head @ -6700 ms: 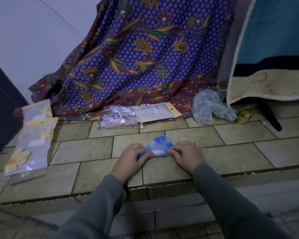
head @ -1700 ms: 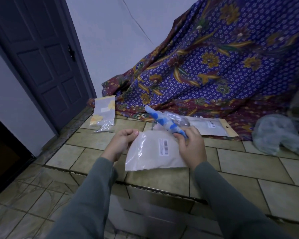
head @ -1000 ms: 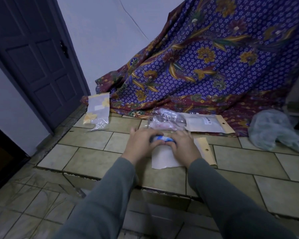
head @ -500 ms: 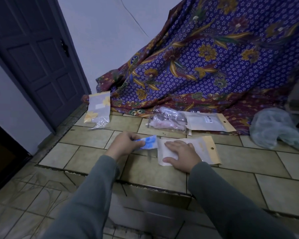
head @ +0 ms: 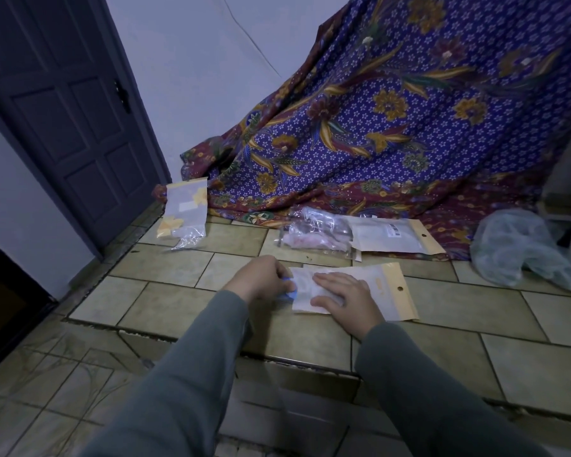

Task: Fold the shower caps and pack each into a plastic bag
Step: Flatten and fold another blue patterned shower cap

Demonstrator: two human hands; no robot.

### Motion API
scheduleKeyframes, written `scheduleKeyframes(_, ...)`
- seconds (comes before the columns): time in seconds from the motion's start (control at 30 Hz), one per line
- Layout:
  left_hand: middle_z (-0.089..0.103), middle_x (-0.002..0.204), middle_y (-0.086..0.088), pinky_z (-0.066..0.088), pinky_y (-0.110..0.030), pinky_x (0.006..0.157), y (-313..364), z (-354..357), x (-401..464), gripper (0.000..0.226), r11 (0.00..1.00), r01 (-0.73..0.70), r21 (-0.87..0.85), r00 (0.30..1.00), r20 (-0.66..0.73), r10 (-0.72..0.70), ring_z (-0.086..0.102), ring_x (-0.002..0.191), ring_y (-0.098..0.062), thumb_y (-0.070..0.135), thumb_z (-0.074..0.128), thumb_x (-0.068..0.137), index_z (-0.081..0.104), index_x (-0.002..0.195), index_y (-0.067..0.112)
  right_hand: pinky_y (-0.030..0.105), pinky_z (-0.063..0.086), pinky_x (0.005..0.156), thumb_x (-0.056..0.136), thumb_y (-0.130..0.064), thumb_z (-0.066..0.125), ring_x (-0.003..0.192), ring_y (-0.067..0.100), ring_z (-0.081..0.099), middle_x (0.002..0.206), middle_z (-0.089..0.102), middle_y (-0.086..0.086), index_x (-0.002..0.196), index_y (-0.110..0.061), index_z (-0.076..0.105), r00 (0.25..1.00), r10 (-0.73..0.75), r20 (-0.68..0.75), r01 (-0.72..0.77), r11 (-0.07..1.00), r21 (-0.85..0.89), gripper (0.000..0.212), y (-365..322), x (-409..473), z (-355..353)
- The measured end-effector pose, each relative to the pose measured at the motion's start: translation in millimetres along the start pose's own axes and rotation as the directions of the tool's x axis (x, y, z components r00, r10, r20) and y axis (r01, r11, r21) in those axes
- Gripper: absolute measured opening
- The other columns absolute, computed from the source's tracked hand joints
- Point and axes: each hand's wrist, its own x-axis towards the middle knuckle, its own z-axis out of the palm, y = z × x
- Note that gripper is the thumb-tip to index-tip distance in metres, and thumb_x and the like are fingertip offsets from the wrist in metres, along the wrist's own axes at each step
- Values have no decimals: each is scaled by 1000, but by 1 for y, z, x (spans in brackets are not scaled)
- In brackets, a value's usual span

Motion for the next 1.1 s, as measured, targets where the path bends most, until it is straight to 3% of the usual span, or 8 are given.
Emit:
scheduleKeyframes(0.1,58,70,-1,36,-24,62,11,3,0,24,993,-120,-24,984,132,122,51,68,-15,20,62,88,58,64,21,29,20,102,85,-42,64,127,3,39,132,54,-18,125,-33,59,999,40,-5,-41,997,-66,42,4,0,-3)
scheduleKeyframes(0.17,64,93,1,38,-21,72,7,5,2,7,988,-126,-92,978,157,139,54,82,-12,22,63,90,68,95,21,32,21,102,85,-45,63,127,5,39,133,54,-16,125,-34,59,995,89,-45,-94,988,-120,41,10,0,-5)
scheduleKeyframes(0.23,64,107,5,41,-19,79,-3,6,4,34,987,-86,-135,991,95,99,57,88,-10,27,71,83,63,116,22,34,20,104,86,-46,62,128,6,39,134,53,-16,126,-34,58,987,138,-86,-148,980,-130,42,13,0,-5)
scheduleKeyframes(0.4,68,93,1,45,-24,74,-22,12,3,23,984,60,-171,975,-200,-94,60,86,-13,31,76,77,70,95,18,34,18,104,88,-50,57,132,9,33,140,47,-14,133,-34,51,986,149,-79,-162,966,-202,48,10,0,-3)
scheduleKeyframes(0.6,72,99,-11,53,-30,83,9,40,4,21,871,-68,-487,977,-208,-41,67,90,-24,10,60,89,70,107,12,34,16,99,91,-55,46,134,9,28,144,41,-17,137,-37,45,996,90,-16,-89,919,-385,49,1,0,2)
scheduleKeyframes(0.73,65,84,4,41,-3,58,3,44,3,13,874,-53,-482,942,-314,-116,57,69,-4,18,61,90,66,102,17,35,17,100,98,-46,36,131,10,25,141,39,-12,137,-40,43,995,89,-49,-102,910,-401,41,0,-4,0)
scheduleKeyframes(0.93,68,92,6,52,-43,87,1,52,5,36,813,-84,-576,963,-258,-84,66,87,-19,64,37,87,53,101,36,35,16,98,99,-36,36,130,15,25,139,37,-6,141,-37,38,995,98,-24,-99,904,-416,42,1,-4,4)
scheduleKeyframes(1.1,64,99,12,36,-50,104,-1,67,17,54,790,-143,-597,986,-157,60,57,106,-22,84,21,74,52,98,48,32,16,93,96,-37,45,124,14,33,131,45,-8,135,-36,47,992,112,-54,-124,909,-397,39,-1,-3,-1)
